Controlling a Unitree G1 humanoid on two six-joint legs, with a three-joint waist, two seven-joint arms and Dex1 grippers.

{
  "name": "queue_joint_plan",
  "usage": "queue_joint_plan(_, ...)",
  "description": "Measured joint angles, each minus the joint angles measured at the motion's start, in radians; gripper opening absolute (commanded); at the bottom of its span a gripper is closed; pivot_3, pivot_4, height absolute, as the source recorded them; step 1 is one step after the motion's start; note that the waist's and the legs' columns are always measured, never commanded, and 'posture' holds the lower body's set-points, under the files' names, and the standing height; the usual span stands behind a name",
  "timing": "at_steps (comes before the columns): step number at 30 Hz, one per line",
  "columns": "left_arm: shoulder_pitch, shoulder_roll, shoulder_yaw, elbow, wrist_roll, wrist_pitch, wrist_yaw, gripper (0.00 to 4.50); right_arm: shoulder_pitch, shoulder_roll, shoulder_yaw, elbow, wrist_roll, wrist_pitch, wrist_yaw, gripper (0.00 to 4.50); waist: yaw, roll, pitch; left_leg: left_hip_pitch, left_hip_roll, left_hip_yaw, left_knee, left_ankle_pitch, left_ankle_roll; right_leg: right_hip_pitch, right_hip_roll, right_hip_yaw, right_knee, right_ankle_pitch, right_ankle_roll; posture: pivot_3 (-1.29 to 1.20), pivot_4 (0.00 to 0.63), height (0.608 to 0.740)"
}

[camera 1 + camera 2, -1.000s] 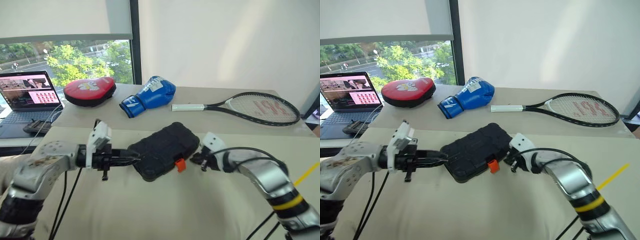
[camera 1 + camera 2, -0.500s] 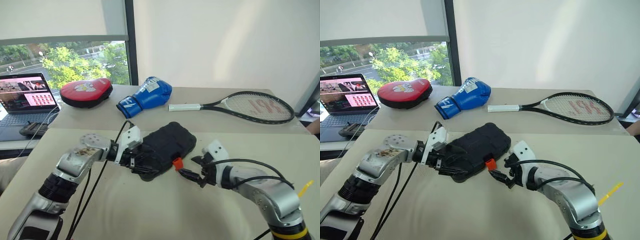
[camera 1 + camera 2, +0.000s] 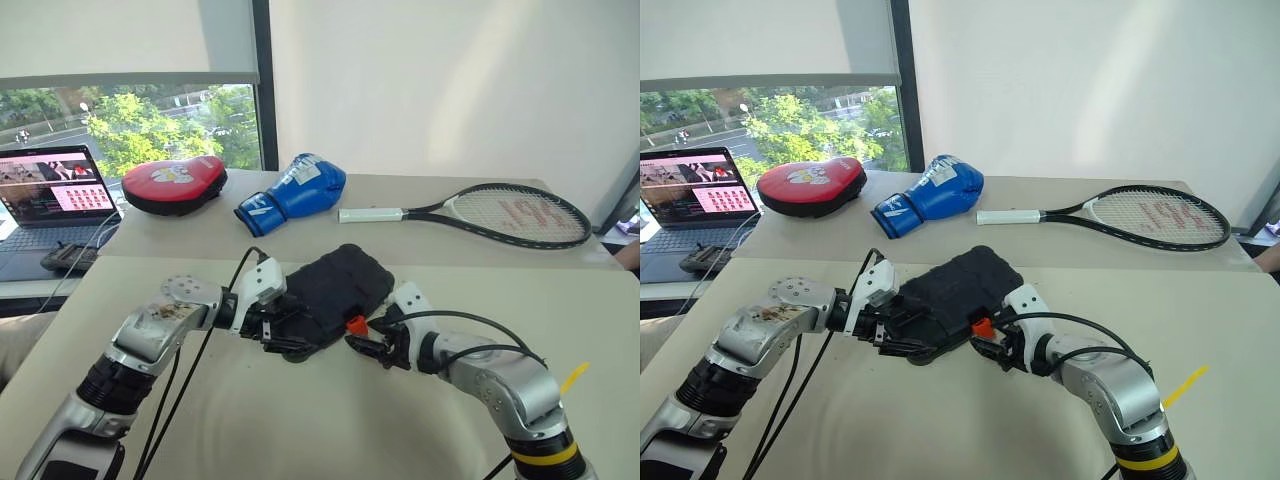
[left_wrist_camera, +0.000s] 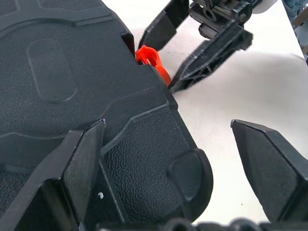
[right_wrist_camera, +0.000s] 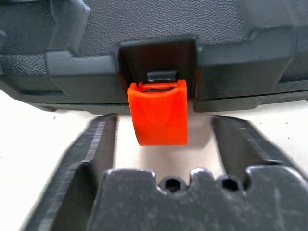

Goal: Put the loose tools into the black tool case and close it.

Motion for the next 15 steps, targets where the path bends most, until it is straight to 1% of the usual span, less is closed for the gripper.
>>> queue_joint_plan(15,0.021,0.0,0.007,0.004,0.012,-0.043,0.0,4.5,-0.004,-0.024,0.004,-0.005,0.01,0.018,0.022,2.2,0.0,0.0,0.0,0.001,0.0,0.0,0.0,0.0,0.0,0.001,0.0,0.0,0.0,0.0,0.0,0.0,0.15,0.74)
